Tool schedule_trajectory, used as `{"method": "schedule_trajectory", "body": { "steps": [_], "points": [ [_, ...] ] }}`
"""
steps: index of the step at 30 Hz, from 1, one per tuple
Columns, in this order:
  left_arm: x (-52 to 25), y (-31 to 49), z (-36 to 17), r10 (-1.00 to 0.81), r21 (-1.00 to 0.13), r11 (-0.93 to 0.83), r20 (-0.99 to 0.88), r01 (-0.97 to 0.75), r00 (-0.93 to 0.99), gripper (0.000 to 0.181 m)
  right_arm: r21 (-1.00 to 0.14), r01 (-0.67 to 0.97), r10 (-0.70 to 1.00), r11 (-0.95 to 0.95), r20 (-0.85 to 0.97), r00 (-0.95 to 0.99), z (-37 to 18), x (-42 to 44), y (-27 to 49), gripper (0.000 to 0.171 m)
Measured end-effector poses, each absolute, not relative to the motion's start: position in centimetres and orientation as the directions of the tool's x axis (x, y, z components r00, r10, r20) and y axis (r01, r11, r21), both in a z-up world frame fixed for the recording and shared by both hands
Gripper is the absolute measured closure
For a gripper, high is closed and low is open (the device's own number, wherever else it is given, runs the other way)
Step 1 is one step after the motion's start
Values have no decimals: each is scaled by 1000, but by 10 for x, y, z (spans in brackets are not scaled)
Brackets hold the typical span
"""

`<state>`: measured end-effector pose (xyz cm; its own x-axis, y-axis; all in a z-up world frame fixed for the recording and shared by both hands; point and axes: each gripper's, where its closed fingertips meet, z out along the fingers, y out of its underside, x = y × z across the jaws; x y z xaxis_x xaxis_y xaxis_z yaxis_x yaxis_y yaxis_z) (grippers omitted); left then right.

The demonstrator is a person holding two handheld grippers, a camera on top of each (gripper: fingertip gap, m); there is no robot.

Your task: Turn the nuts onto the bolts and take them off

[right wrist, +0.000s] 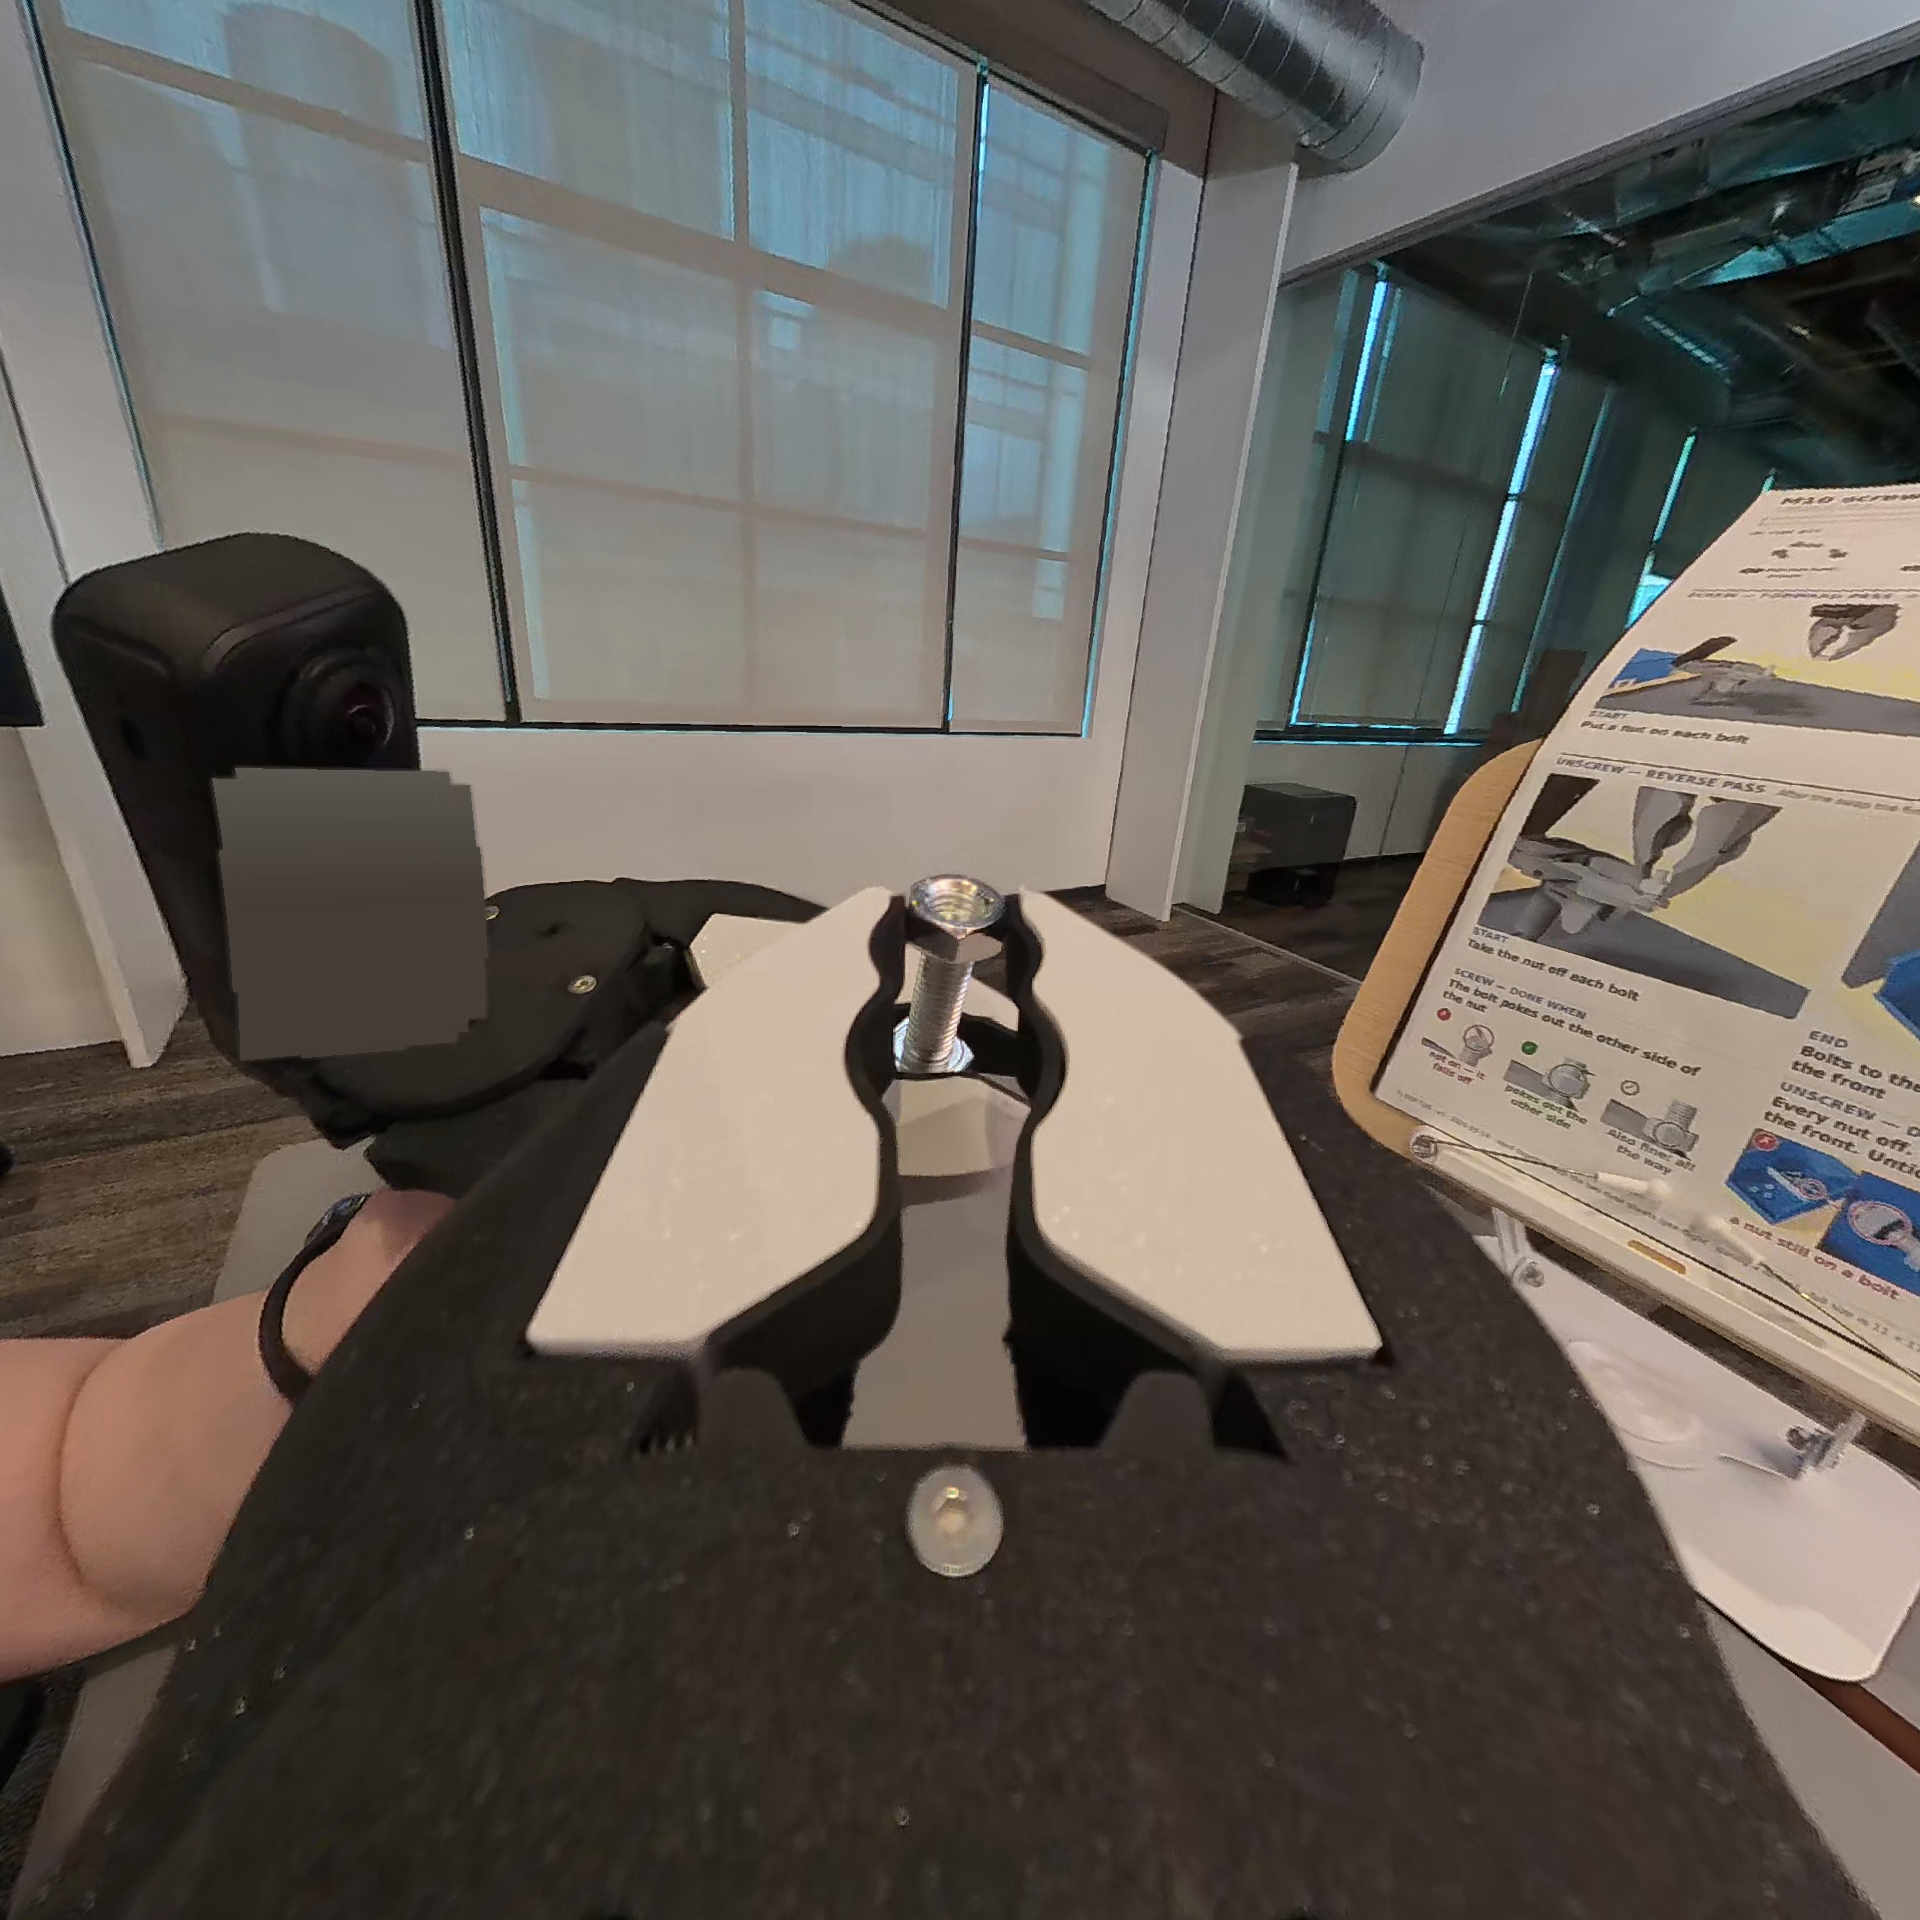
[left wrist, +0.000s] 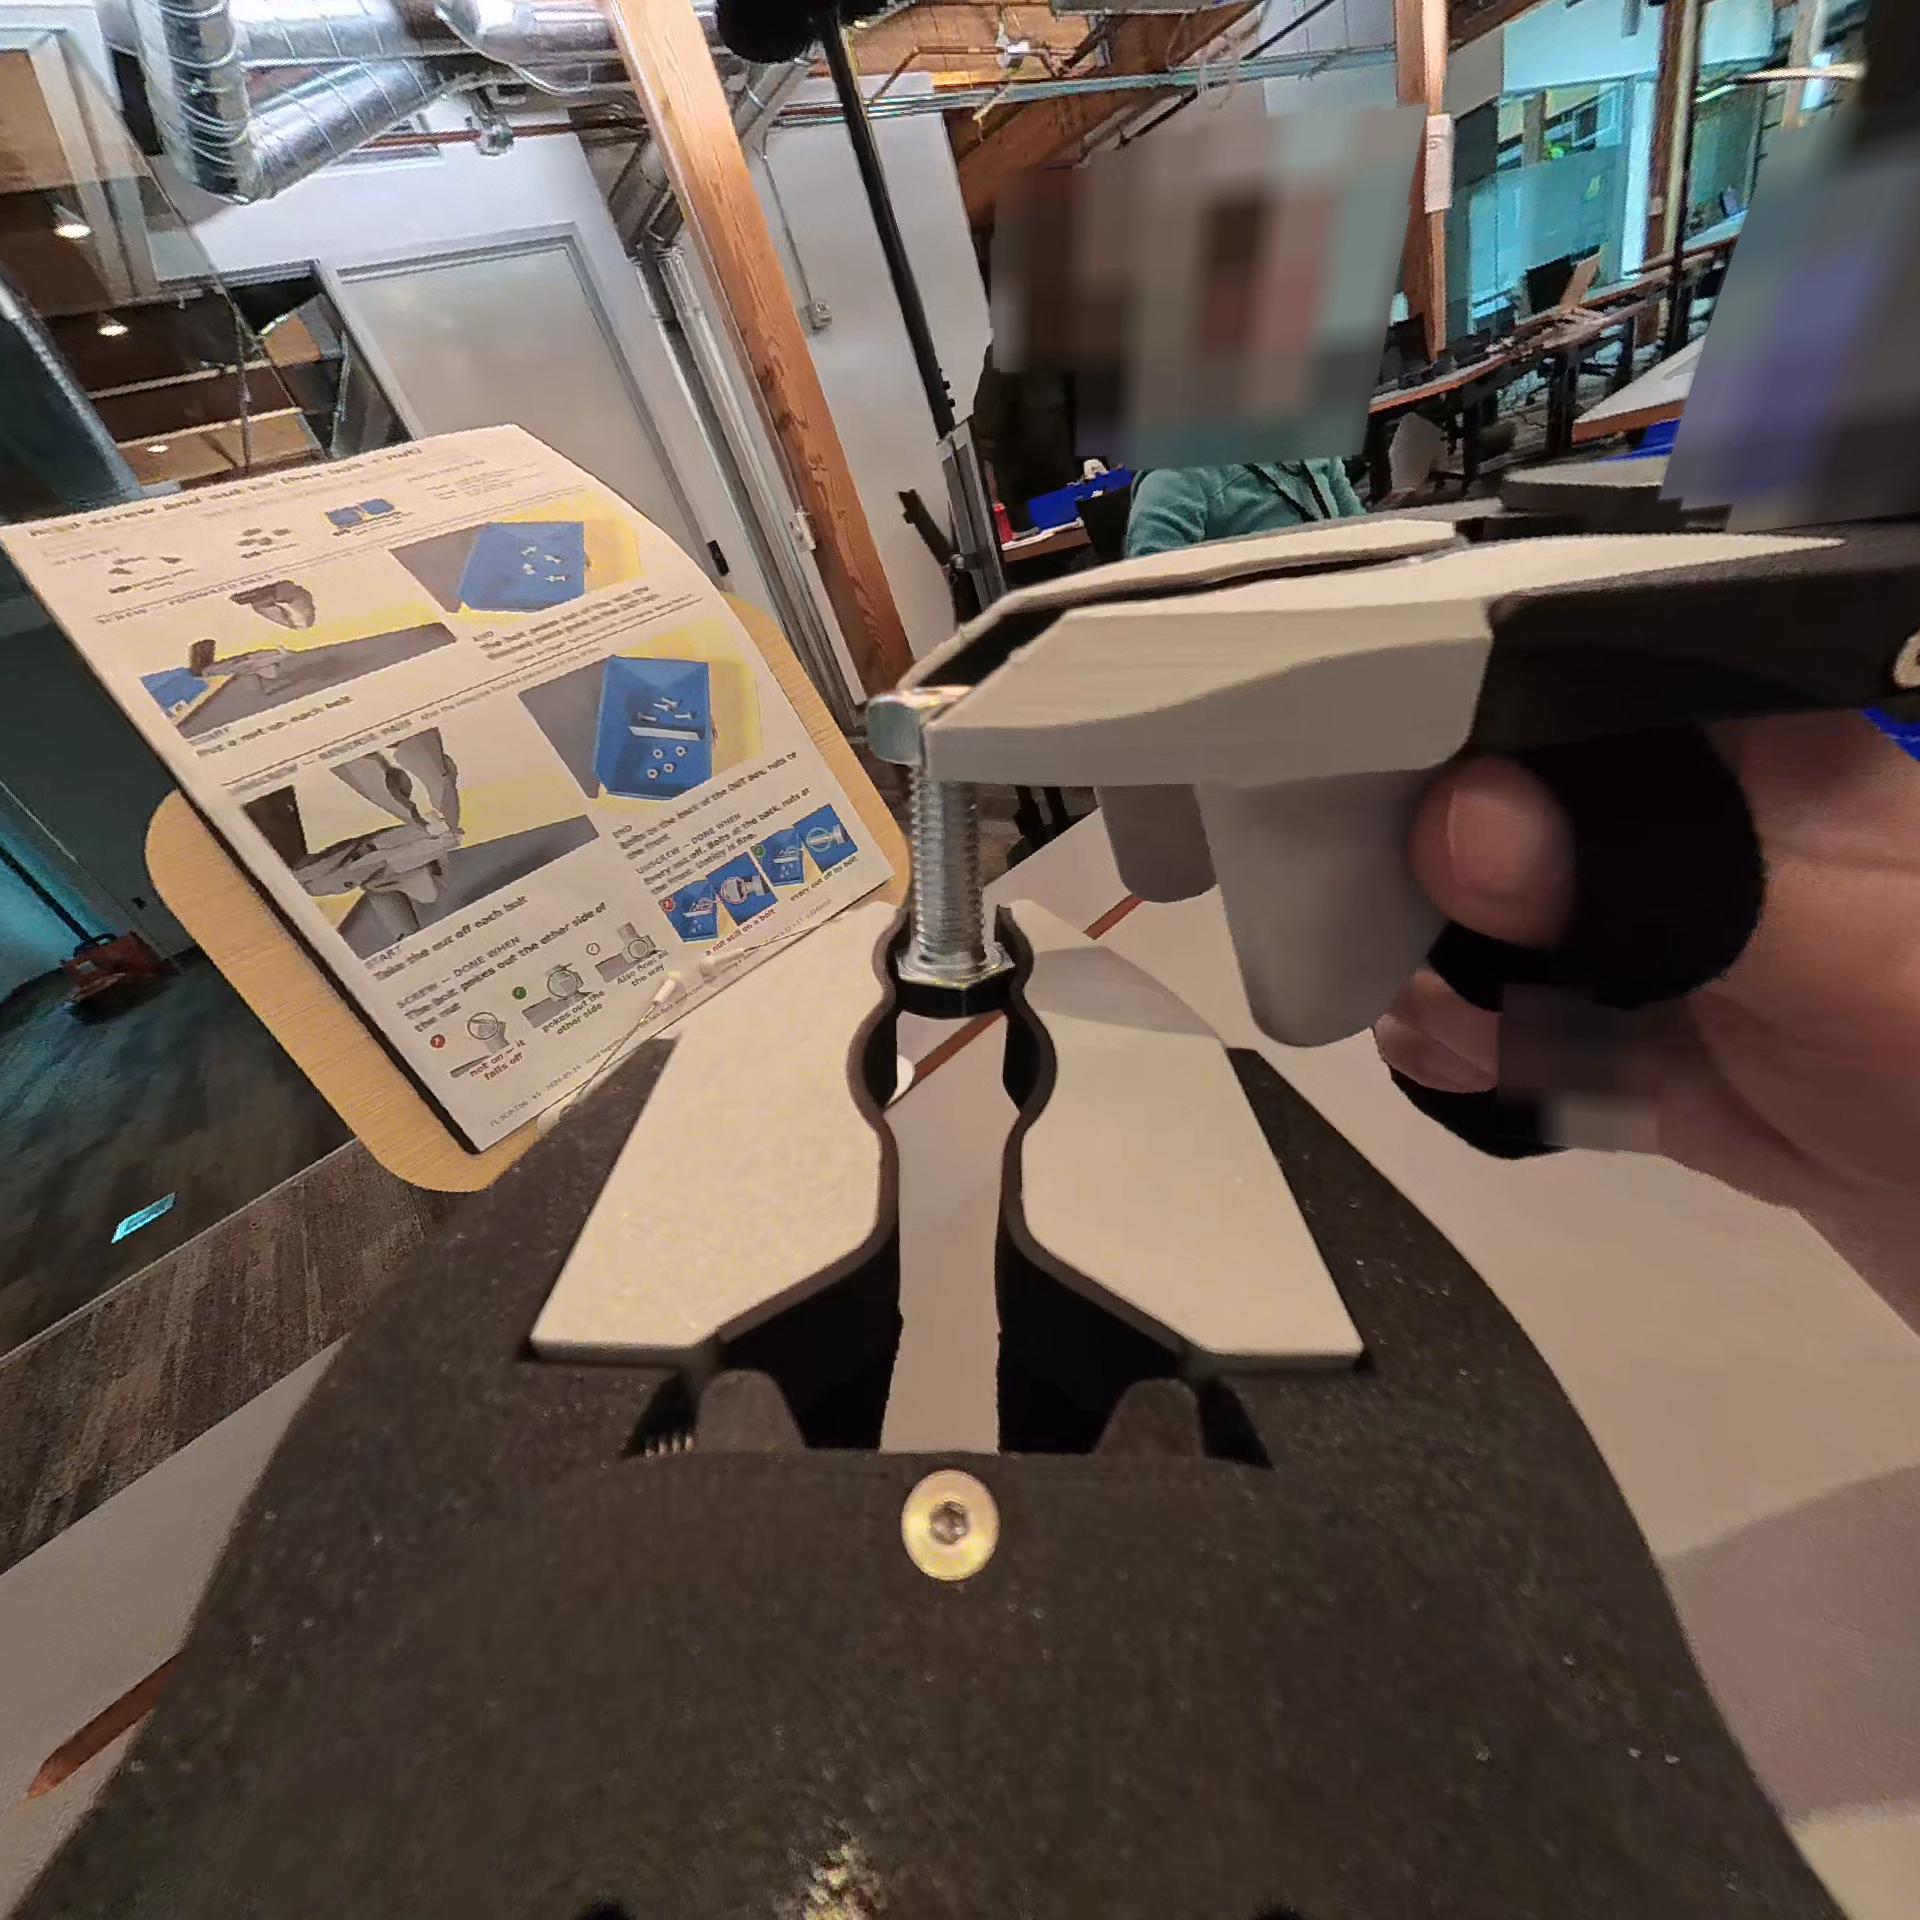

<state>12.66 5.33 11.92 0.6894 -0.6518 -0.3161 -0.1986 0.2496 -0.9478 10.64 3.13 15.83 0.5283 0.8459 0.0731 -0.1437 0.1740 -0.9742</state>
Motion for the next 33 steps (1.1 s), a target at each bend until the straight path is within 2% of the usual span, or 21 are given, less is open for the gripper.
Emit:
{"method": "schedule_trajectory", "body": {
  "steps": [6, 9, 11, 13, 16, 19, 24, 29, 31, 33],
  "points": [
    [134, 26, 123, -816, -956, 236, -293, -175, 498, 166, -965, -131, 939, 225, 179, 293, 165, 107, 10, 154],
    [141, -2, 117, -919, -958, 210, -261, -194, 297, 166, -961, -171, 973, 216, 197, 123, 169, 112, -8, 154],
    [145, -21, 115, -959, -967, 175, -209, -182, 190, 166, -953, -197, 972, 230, 215, 96, 171, 119, -8, 154],
    [144, -17, 124, -958, -983, 136, -162, -120, 236, 166, -951, -229, 978, 209, 206, 41, 173, 126, -11, 154],
    [143, -9, 117, -963, -984, 104, -135, -142, 234, 166, -944, -287, 985, 163, 172, -6, 180, 136, -11, 154],
    [141, 1, 114, -957, -984, 94, -131, -149, 259, 166, -935, -273, 972, 226, 234, 5, 177, 141, -10, 154],
    [139, 13, 110, -935, -979, 111, -162, -171, 315, 166, -843, -29, 835, 537, 527, 161, 140, 145, 19, 154],
    [140, 10, 108, -939, -979, 97, -151, -181, 309, 166, -927, 108, 883, 359, 375, 282, 125, 187, 40, 154],
    [139, 8, 110, -935, -977, 112, -166, -184, 313, 166, -920, 253, 870, 301, 373, 323, 123, 222, 20, 154],
    [140, 3, 111, -940, -975, 118, -171, -187, 295, 166, -854, 475, 845, 213, 405, 349, 107, 275, 2, 154]
  ]
}}
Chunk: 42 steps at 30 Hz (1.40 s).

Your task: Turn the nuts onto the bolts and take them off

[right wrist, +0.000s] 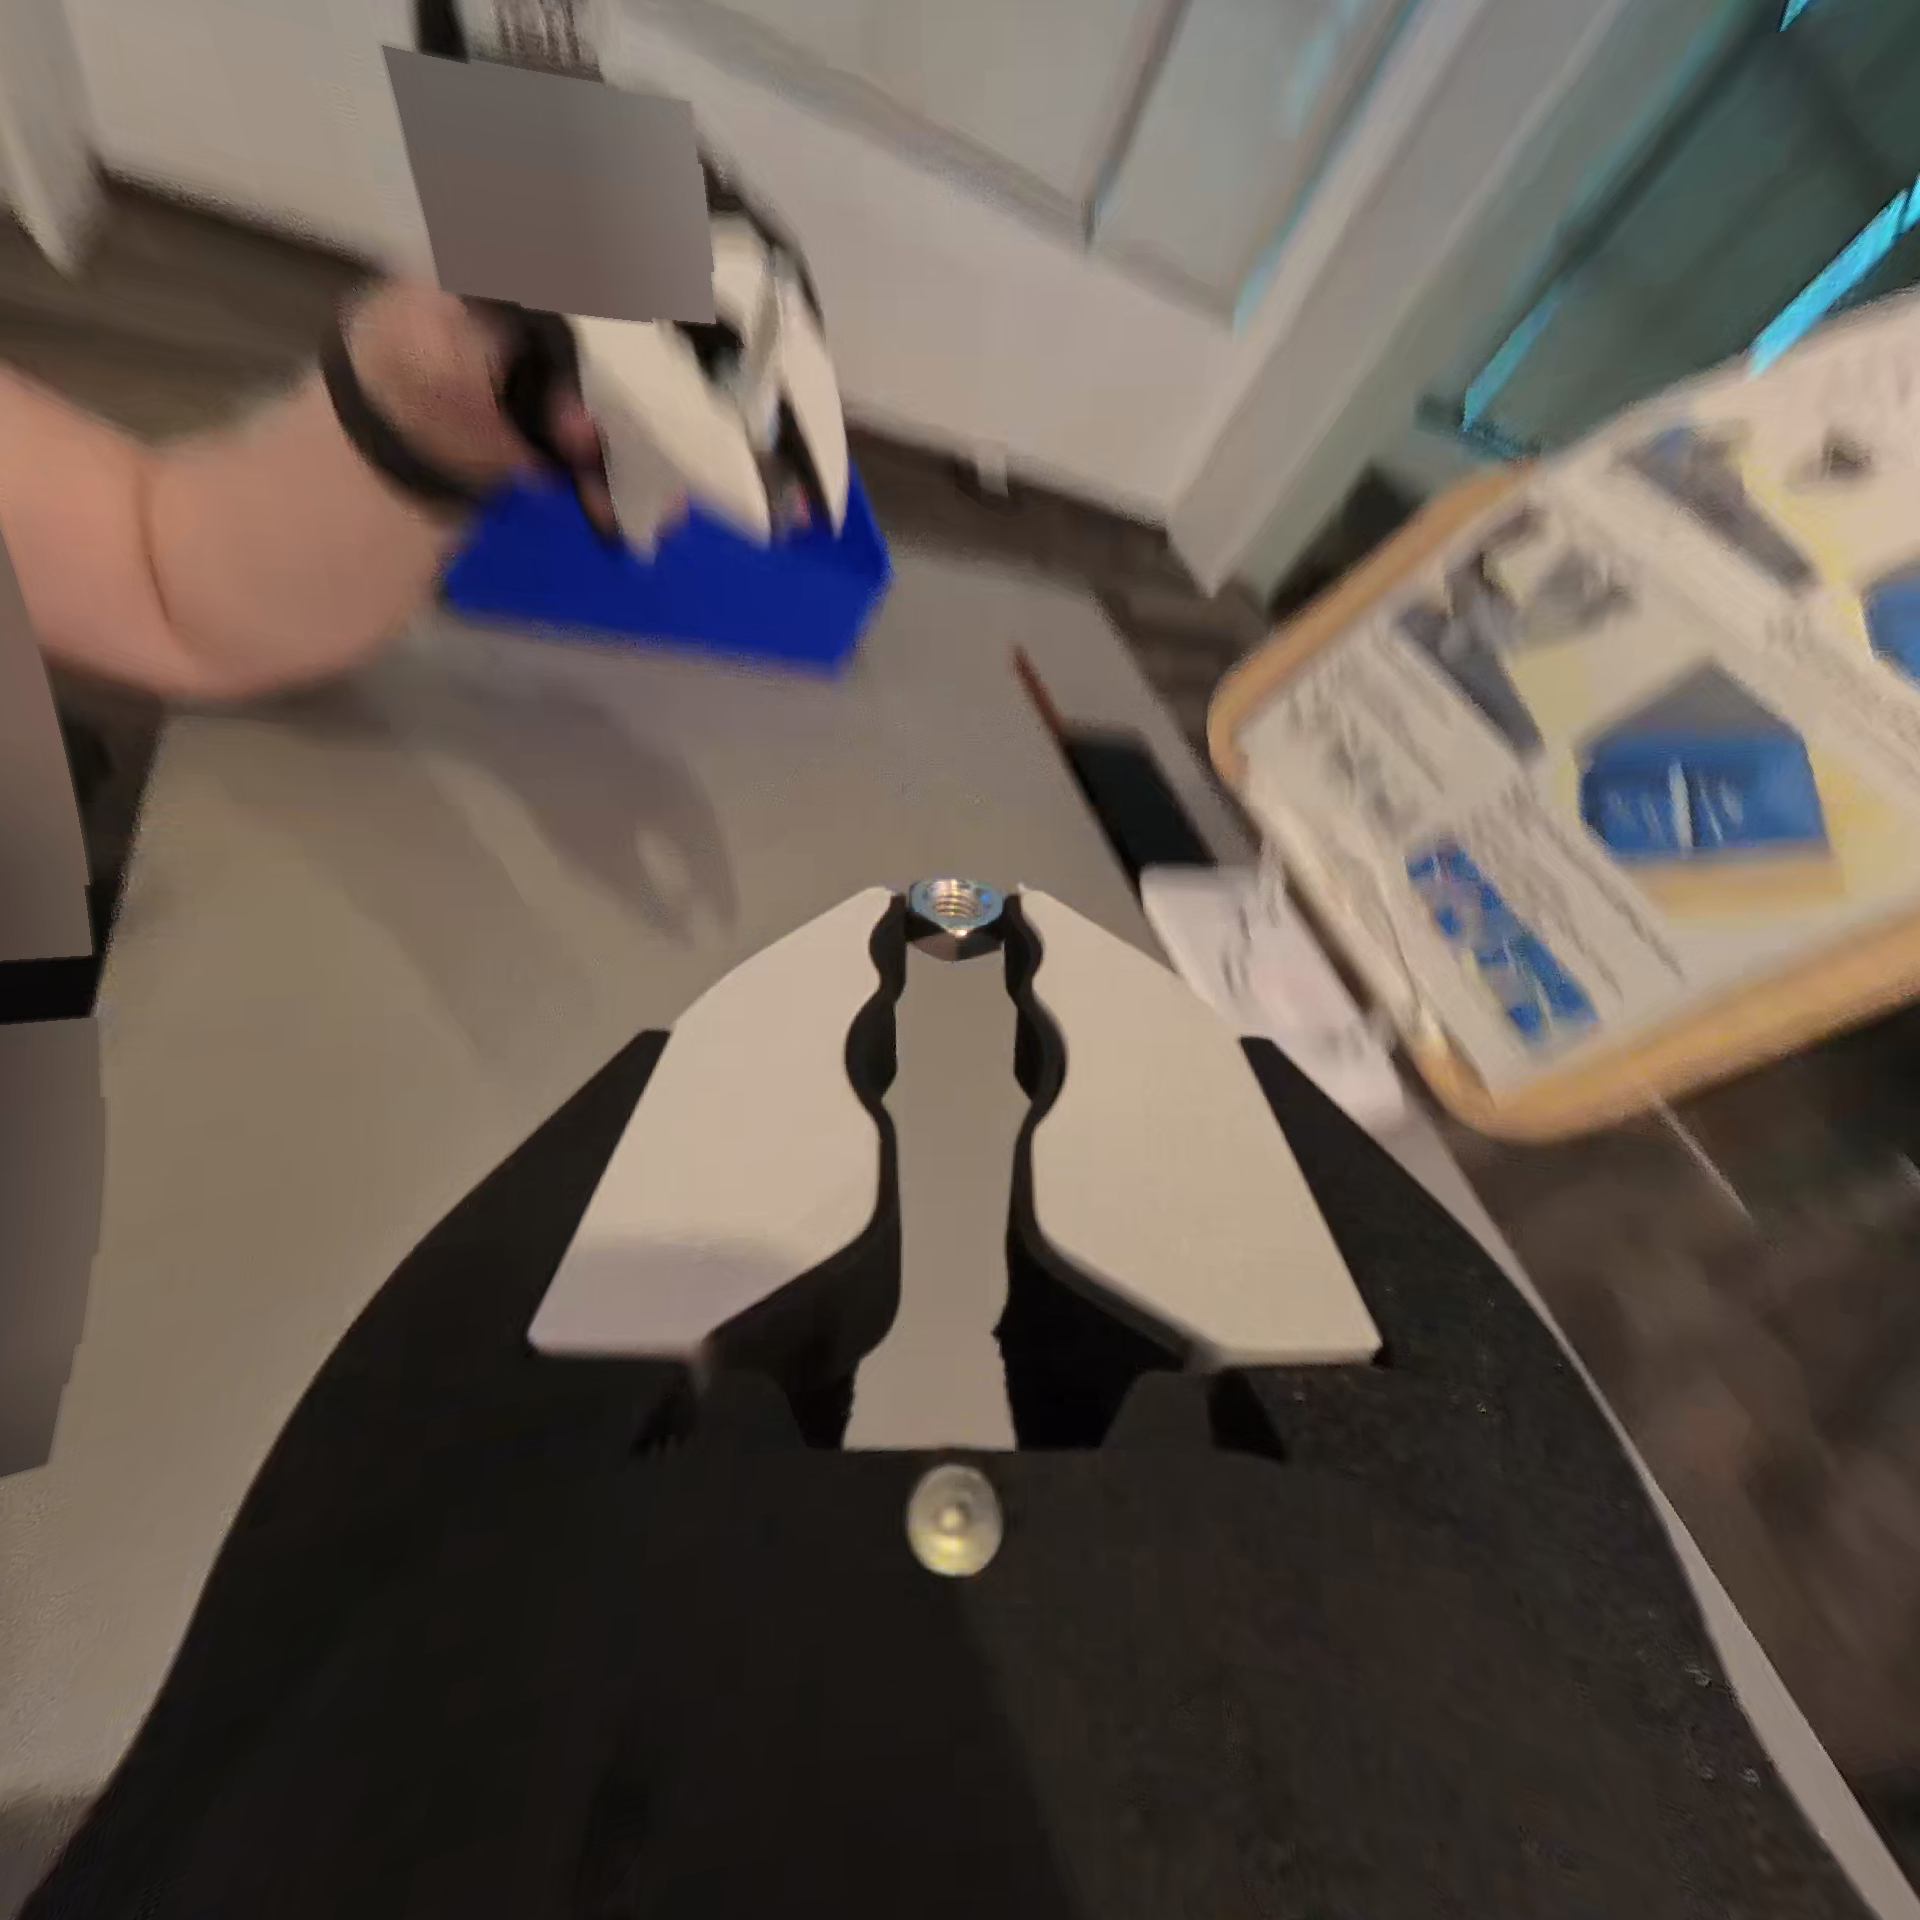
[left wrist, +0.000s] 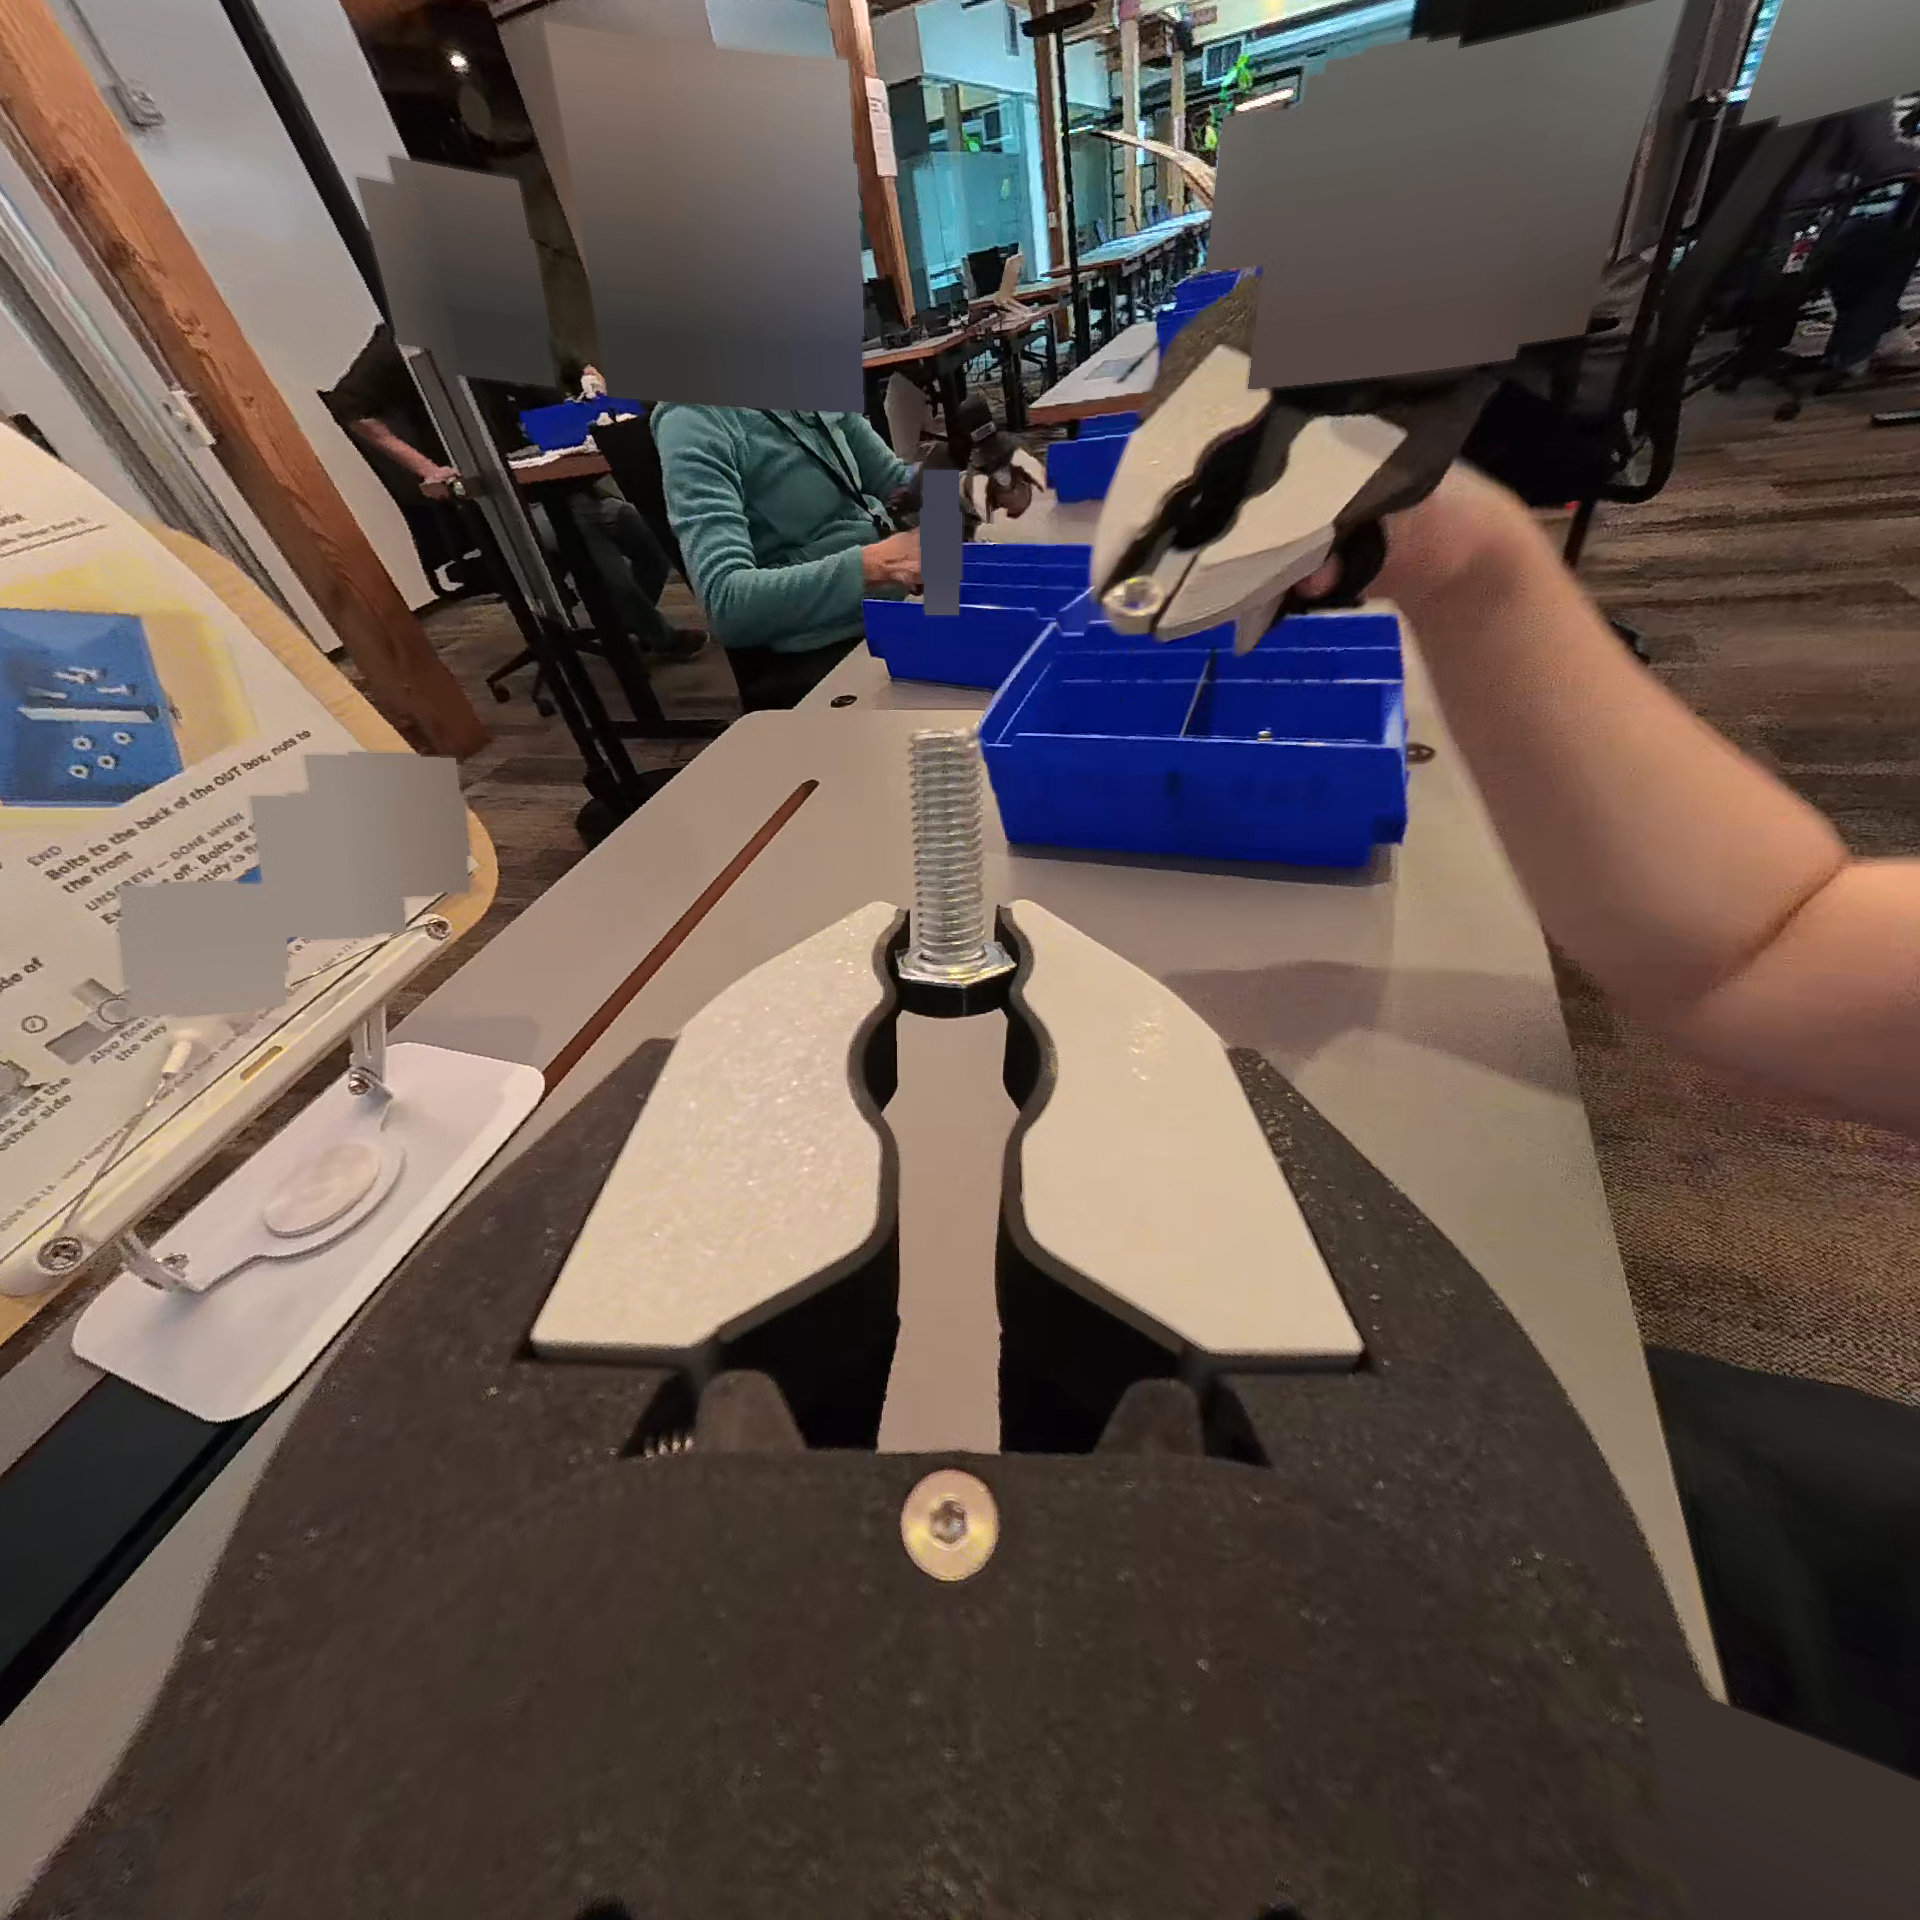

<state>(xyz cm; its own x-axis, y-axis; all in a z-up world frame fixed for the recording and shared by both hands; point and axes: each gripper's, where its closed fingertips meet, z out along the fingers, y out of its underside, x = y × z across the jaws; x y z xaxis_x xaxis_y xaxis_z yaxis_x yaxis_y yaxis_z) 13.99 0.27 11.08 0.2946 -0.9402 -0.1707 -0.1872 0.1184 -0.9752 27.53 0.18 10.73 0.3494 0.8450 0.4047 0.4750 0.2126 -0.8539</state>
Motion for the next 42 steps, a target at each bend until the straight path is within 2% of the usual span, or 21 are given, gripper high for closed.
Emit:
{"method": "schedule_trajectory", "body": {
  "steps": [3, 6, 8, 11, 15, 21, 33, 37, 42],
  "points": [
    [145, -2, 109, -948, -975, 117, -166, -190, 270, 166, -717, 690, 830, -101, 323, 456, 69, 387, -12, 154],
    [153, -5, 102, -954, -971, 110, -163, -210, 253, 166, -540, 673, 727, -505, 153, 669, 11, 505, -26, 154],
    [160, -5, 95, -954, -966, 111, -169, -233, 248, 166, -357, 629, 641, -690, 102, 761, -34, 572, -43, 154],
    [169, -6, 83, -955, -954, 113, -182, -279, 235, 166, -114, 544, 540, -831, 64, 839, -87, 636, -66, 154],
    [180, -7, 70, -956, -941, 111, -189, -318, 226, 166, 57, 514, 515, -856, 10, 857, -129, 666, -80, 154],
    [189, -5, 57, -954, -928, 110, -199, -357, 223, 166, 73, 531, 530, -844, -34, 847, -156, 675, -78, 153],
    [191, -4, 51, -958, -924, 96, -187, -371, 219, 166, 0, 553, 553, -833, -23, 833, -156, 671, -68, 153],
    [188, -5, 55, -958, -926, 99, -188, -364, 218, 166, -64, 509, 512, -858, -28, 859, -153, 670, -62, 153],
    [182, -8, 66, -957, -936, 106, -188, -337, 222, 166, -122, 485, 491, -866, -20, 871, -140, 671, -64, 144]
  ]
}}
